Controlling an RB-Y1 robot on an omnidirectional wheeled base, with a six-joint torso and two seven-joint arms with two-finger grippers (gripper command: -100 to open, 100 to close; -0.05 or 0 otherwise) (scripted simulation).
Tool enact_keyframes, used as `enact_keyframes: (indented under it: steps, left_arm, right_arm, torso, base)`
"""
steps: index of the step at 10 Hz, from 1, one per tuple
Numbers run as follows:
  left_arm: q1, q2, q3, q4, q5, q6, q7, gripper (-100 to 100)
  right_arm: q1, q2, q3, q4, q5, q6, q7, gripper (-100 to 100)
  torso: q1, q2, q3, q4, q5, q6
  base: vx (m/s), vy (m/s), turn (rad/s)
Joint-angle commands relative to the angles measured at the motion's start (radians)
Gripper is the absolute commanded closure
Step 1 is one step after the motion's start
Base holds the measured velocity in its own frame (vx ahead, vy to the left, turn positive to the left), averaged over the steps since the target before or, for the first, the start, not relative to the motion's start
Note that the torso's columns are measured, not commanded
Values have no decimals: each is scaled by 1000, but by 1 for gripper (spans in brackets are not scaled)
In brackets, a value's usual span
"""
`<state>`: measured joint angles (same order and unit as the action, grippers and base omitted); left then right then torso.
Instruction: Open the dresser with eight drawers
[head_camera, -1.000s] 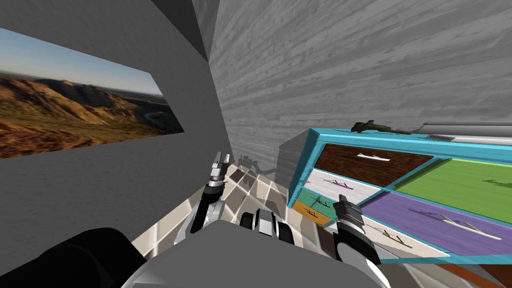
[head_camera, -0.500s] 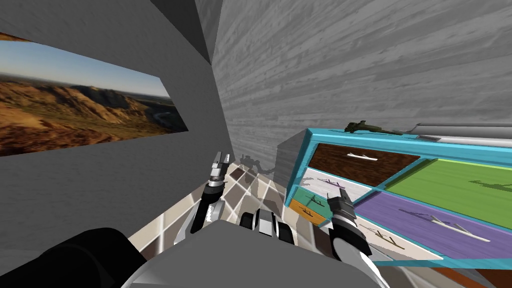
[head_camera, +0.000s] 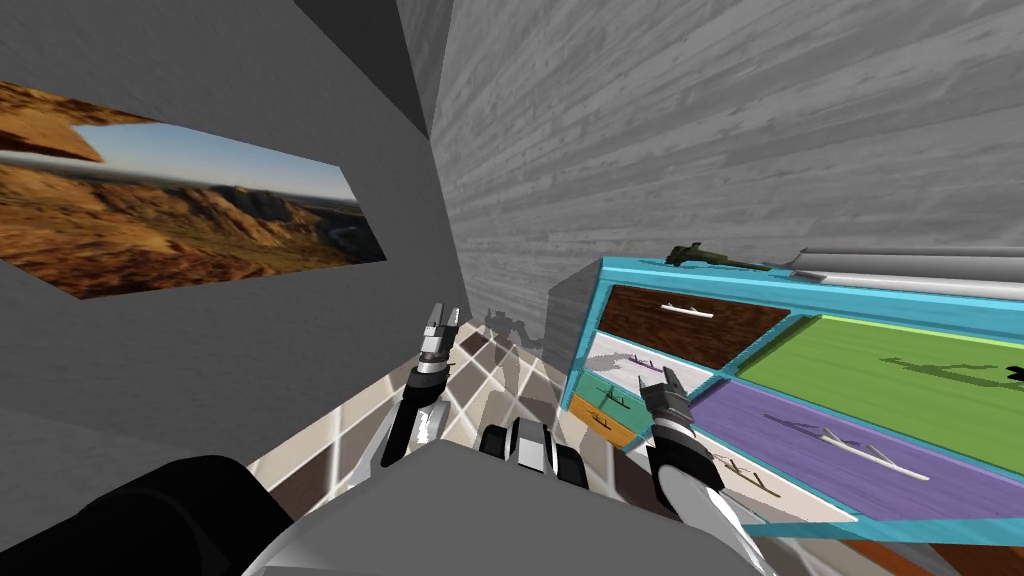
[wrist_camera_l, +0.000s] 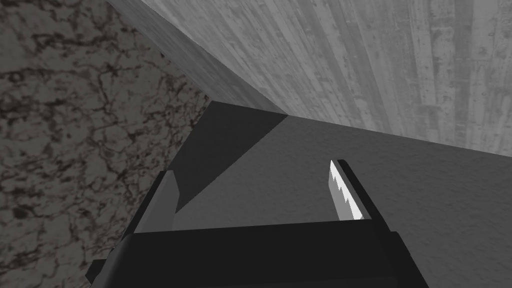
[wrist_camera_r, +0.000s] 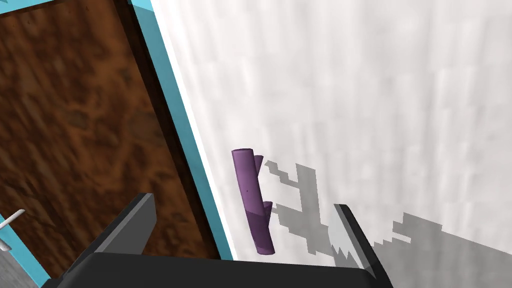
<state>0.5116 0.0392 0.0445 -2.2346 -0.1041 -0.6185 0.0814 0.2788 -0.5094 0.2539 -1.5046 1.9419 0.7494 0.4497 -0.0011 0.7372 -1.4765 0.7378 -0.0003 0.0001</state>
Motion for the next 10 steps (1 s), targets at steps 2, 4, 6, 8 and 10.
enact_keyframes:
  steps: [2, 4, 6, 8, 10]
  left_arm:
    - [0, 0, 0, 0, 0, 0, 0, 0]
    - [0, 0, 0, 0, 0, 0, 0, 0]
    - [0, -1, 0, 0, 0, 0, 0, 0]
    - [0, -1, 0, 0, 0, 0, 0, 0]
    - [0, 0, 0, 0, 0, 0, 0, 0]
  right_arm:
    - [-15, -9, -9, 5, -14, -15, -1, -100]
    - [-10, -11, -8, -10, -14, -21, -1, 100]
    - [-4, -12, -6, -21, -12, -24, -1, 100]
    - [-2, -12, -5, -23, -11, -24, -2, 100]
    - [-14, -27, 2, -24, -30, -65, -7, -100]
  torso:
    - [7, -4, -3, -1, 2, 0]
    - [3, 2, 1, 0, 1, 0]
    - [5, 13, 7, 4, 2, 1]
    - [2, 2, 2, 1, 1, 0]
    - [-5, -9, -6, -3, -1, -1]
  base:
    - [47, -30, 0]
    - [-47, 32, -22]
    - [-195, 73, -45]
    - [-114, 58, -44]
    - [46, -68, 102]
